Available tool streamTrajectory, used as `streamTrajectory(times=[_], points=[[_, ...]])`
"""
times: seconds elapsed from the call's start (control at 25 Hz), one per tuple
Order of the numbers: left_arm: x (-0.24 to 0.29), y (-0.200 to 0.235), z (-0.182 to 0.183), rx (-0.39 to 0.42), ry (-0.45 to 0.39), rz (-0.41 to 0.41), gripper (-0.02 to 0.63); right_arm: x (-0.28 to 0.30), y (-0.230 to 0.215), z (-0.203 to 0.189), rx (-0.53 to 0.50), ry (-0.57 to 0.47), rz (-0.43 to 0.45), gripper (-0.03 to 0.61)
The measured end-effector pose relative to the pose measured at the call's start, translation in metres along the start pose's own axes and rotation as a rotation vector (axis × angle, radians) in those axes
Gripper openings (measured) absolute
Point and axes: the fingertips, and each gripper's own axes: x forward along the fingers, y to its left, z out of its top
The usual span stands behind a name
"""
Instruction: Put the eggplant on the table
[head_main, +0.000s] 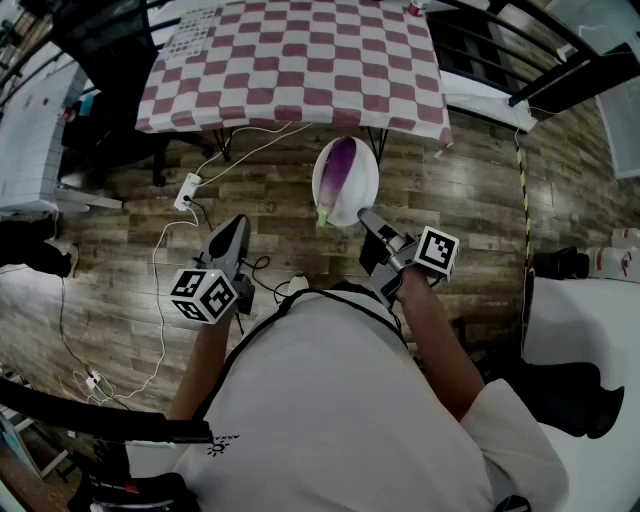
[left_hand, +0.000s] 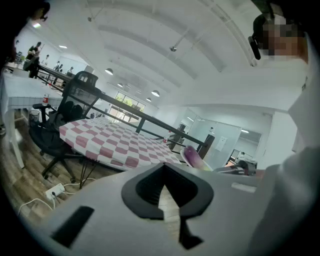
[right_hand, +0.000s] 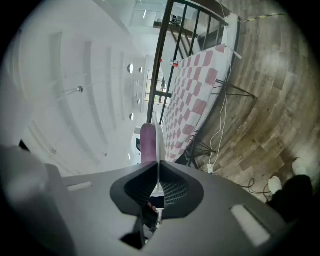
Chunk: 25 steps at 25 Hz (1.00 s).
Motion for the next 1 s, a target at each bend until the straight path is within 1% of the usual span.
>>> streamTrajectory(times=[0.16, 0.24, 0.4, 0.52, 0.68, 1.0], points=[[-0.005, -0.039, -0.014, -0.011, -0.015, -0.003, 0.000, -0.052, -0.002, -0.022, -0.017, 0.016, -0.012, 0.021], [-0.003, -0.061, -0.021, -0.009, -0.019, -0.017, 0.000, -0.073, -0.005, -0.026, -0.016, 0.015, -0.018, 0.021], [-0.007, -0.101, -0.037, -0.012, -0.023, -0.048, 0.000, -0.106, -0.009, -0.036, -0.013, 0.022, 0.004, 0.021], [-0.010, -0.119, -0.046, 0.000, -0.016, -0.064, 0.000, -0.121, -0.008, -0.040, -0.013, 0.022, 0.022, 0.025], [-0.021, -0.126, -0.058, 0.010, -0.004, -0.055, 0.000, -0.133, -0.008, -0.045, -0.022, 0.017, 0.037, 0.025], [-0.030, -0.119, -0.059, 0.011, -0.004, -0.062, 0.000, -0.132, -0.005, -0.053, -0.023, -0.002, 0.043, 0.026]])
